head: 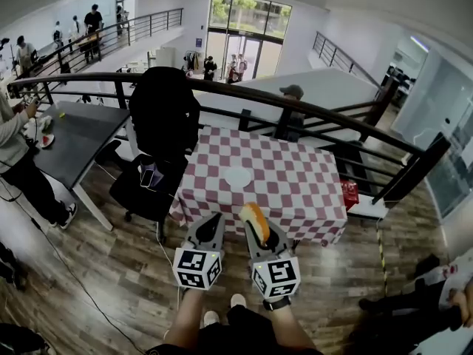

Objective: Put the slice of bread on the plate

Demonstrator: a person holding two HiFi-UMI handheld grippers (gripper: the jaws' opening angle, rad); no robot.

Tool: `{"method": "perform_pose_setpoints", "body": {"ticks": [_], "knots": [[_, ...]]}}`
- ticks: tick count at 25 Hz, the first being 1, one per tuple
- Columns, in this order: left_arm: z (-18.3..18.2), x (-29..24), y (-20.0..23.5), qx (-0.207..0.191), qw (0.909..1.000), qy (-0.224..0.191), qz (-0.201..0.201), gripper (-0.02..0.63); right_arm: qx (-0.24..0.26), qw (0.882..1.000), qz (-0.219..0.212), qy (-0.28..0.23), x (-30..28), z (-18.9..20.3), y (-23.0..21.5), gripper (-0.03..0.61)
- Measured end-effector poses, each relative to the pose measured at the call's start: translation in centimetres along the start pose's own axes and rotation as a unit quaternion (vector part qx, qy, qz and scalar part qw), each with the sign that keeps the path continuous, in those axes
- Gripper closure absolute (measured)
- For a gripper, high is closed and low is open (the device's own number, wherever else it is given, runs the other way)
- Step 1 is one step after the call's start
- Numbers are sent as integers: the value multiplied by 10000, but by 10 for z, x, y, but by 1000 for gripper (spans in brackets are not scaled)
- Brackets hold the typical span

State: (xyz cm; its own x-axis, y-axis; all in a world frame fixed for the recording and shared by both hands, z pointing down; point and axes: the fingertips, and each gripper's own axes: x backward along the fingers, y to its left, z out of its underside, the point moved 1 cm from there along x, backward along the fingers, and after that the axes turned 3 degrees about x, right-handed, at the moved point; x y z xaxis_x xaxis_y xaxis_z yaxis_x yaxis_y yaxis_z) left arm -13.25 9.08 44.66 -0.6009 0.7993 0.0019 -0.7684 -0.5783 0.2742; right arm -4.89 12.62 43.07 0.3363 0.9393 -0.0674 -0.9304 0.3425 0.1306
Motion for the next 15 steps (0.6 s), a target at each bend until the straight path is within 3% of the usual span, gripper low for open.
{"method": "perform_pose_setpoints", "body": {"ticks": [9,15], "knots": [[11,-53,20,-41,9997,168,-168,597,-255,9995,-193,49,-51,22,-31,478],[7,-125,52,-215,9977,223,-598,597,-562,9970,-525,27,-126,31,-81,477]]}}
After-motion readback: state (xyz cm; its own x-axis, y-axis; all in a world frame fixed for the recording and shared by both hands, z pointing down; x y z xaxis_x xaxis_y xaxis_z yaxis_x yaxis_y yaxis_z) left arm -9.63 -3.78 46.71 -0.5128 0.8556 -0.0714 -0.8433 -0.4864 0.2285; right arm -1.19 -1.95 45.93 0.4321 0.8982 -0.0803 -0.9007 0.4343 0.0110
